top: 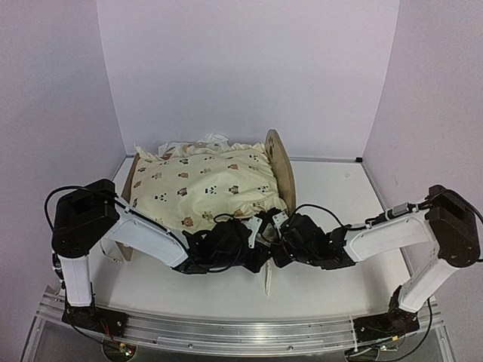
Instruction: Set up the pet bed
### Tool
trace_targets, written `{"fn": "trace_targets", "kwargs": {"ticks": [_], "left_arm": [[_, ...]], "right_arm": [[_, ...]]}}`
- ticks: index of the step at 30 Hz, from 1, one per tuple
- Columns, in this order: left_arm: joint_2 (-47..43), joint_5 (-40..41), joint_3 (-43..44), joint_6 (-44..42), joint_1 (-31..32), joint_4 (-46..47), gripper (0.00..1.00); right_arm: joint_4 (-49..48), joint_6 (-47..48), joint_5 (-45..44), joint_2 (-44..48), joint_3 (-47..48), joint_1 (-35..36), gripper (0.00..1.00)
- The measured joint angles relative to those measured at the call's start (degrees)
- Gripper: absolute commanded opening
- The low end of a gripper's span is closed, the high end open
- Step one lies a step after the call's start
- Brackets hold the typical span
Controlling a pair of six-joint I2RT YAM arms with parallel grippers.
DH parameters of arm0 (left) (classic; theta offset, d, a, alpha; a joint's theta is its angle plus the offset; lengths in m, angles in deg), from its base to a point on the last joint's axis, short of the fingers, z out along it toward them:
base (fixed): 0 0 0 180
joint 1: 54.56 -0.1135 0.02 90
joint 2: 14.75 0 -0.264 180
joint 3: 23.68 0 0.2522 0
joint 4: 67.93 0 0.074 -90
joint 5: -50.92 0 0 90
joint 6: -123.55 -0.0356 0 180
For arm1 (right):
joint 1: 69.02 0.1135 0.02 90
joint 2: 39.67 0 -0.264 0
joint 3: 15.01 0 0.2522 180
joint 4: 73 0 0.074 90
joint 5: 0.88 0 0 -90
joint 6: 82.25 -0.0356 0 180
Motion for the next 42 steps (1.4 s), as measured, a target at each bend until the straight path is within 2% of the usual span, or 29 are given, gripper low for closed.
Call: {"fn": "trace_targets", "kwargs": {"ticks": [5, 11, 23, 38, 42], "left_arm": [[-0.6, -0.7, 0.0, -0.2, 0.4, 0.0, 0.27], [-1.6, -1.1, -0.1, -0.1, 0.5, 0.0, 0.3], [-5.5, 0.1, -2.8, -0.1, 0.4, 0.0, 0.3], [-7.4, 2.7, -3.2, -0.1, 0.6, -3.3, 0.3], [-8.6, 4.1, -3.5, -0.1, 0.6, -4.7, 0.32]], "right_arm": [[-4.9, 1.2, 1.5, 1.3, -2.9, 0.0, 0.0], [-8.8, 2.9, 3.3, 1.3, -4.4, -0.2, 0.0], [-22.8, 5.6, 7.1, 0.6, -9.0, -0.1, 0.0], [-42.7, 7.8, 7.8, -6.0, -13.2, -0.2, 0.0], [-47.7, 8.9, 8.0, -8.0, -13.8, -0.2, 0.0]]}}
